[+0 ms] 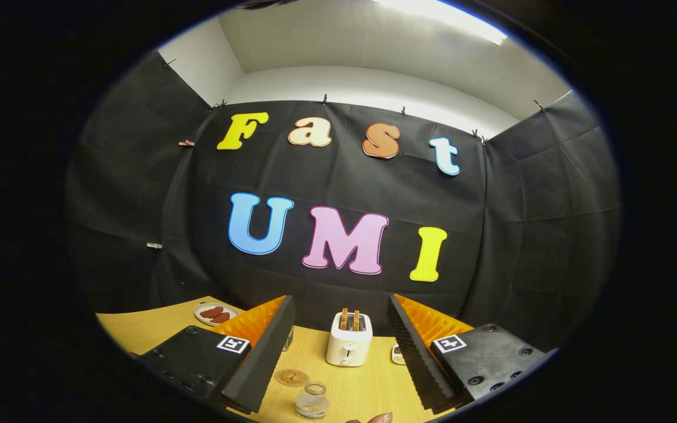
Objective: Take the bottle from table, then pour the juice into the cup, finally place the bottle on the coaster
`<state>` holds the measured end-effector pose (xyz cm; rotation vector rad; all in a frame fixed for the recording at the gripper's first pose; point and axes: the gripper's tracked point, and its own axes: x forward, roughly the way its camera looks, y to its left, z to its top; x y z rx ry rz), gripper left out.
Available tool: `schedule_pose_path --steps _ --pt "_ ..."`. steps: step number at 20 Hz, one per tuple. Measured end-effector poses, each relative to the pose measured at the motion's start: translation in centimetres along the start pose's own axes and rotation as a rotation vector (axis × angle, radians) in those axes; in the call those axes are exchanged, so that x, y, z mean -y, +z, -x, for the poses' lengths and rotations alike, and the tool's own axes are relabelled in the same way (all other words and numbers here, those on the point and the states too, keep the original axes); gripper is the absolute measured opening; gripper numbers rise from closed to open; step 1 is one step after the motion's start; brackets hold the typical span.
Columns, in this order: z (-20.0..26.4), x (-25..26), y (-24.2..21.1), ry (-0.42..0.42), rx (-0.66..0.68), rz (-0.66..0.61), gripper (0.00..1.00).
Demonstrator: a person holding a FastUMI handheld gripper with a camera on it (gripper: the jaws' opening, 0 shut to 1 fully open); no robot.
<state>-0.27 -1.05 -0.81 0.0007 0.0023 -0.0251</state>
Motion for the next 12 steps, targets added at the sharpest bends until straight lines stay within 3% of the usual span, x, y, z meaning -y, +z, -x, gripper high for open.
schedule_pose_path --steps 12 --pt "0.7 -1.9 -3.2 0.035 -0.007 0.026 0.97"
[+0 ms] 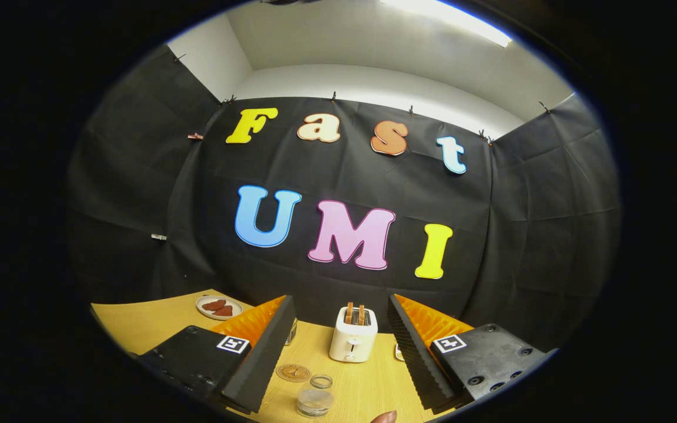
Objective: Take the bottle from table, then pour the juice into the cup, finally place the bottle on the coaster
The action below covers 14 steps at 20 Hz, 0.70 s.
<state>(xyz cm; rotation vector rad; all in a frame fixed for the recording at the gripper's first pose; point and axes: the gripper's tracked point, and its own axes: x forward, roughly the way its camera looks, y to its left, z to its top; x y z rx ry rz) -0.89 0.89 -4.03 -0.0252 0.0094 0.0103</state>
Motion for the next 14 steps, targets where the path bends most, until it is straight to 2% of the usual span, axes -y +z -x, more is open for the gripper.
schedule_pose_path --steps 4,9,14 --pt "0.3 -0.6 -3.6 0.013 -0.032 -0.035 0.97" --pt "0.5 -1.0 -10.2 0.031 -0.106 -0.094 0.97" --pt "0.5 -1.4 -16.8 0.056 -0.172 -0.089 0.97"
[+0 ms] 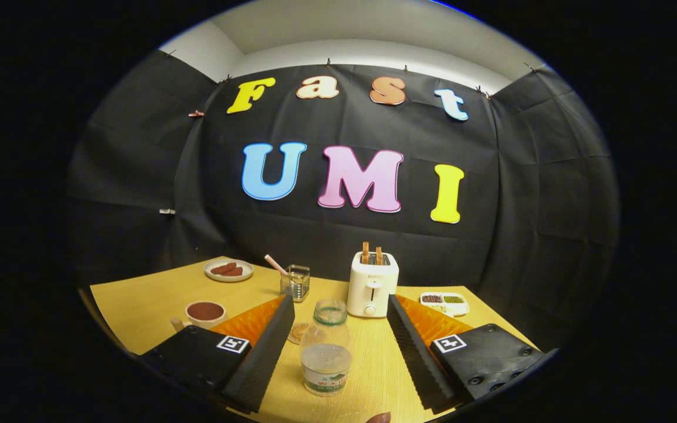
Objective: Take the bottle from table, then pour the juice into the cup, finally place the bottle on the coaster
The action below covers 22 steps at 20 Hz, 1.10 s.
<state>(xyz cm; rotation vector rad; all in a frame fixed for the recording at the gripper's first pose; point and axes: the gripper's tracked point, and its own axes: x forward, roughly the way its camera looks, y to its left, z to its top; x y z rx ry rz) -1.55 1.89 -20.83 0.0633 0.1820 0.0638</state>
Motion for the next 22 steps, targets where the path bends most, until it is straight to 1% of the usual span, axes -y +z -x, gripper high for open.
schedule_pose_path --steps 6,13,14,15,16,17,18,19,22 --pt "-1.1 -0.6 -6.3 0.05 -0.079 -0.044 0.97" --pt "-2.8 -1.1 -11.8 0.086 -0.145 -0.065 0.97" --pt "-3.1 -1.1 -12.2 0.083 -0.159 -0.074 0.96" --pt "-2.9 -0.9 -12.0 0.075 -0.17 -0.08 0.91" --pt "-3.7 -1.0 -12.3 0.08 -0.189 -0.076 0.76" --pt "-3.8 -0.7 -12.2 0.073 -0.214 -0.059 0.75" --pt "-4.1 -0.1 -12.1 0.048 -0.232 -0.037 0.74" --pt "-4.3 0.5 -11.6 0.03 -0.236 -0.015 0.71" --pt "-5.0 0.8 -9.9 0.007 -0.24 0.065 0.68"
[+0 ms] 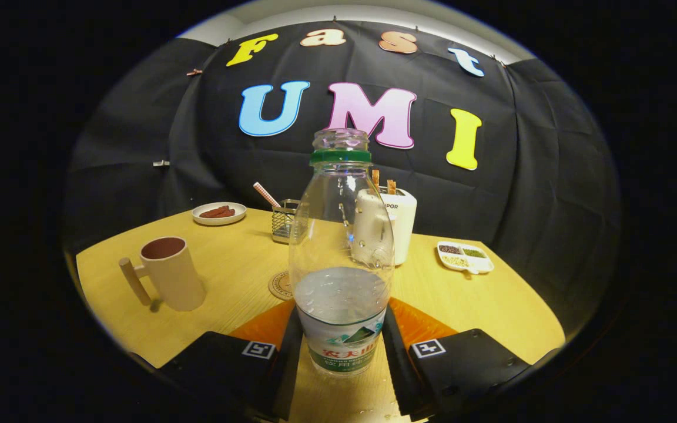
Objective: Take the bottle from table, then pour the juice into the cup, finally place the bottle on the coaster
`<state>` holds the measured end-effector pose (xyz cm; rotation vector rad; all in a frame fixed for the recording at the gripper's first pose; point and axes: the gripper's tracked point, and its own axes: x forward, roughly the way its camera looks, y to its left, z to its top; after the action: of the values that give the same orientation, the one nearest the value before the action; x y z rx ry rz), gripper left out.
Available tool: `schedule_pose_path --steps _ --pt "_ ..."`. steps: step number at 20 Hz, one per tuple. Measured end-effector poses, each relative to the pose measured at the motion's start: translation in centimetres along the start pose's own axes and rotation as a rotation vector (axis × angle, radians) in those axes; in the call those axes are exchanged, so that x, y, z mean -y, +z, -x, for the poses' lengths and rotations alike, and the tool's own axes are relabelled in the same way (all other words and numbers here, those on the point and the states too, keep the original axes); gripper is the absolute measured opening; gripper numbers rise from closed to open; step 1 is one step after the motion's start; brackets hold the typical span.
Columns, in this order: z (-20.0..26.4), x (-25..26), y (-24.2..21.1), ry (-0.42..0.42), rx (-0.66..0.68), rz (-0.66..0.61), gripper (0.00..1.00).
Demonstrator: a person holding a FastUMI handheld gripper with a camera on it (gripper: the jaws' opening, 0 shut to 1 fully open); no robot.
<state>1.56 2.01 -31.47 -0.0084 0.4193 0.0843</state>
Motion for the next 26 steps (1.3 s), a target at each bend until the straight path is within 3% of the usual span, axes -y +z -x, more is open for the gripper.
schedule_pose_path --steps 9,26 --pt "0.0 -4.0 5.9 0.056 0.035 0.218 0.68" --pt "-1.8 -5.8 7.0 0.064 -0.014 0.683 0.68"
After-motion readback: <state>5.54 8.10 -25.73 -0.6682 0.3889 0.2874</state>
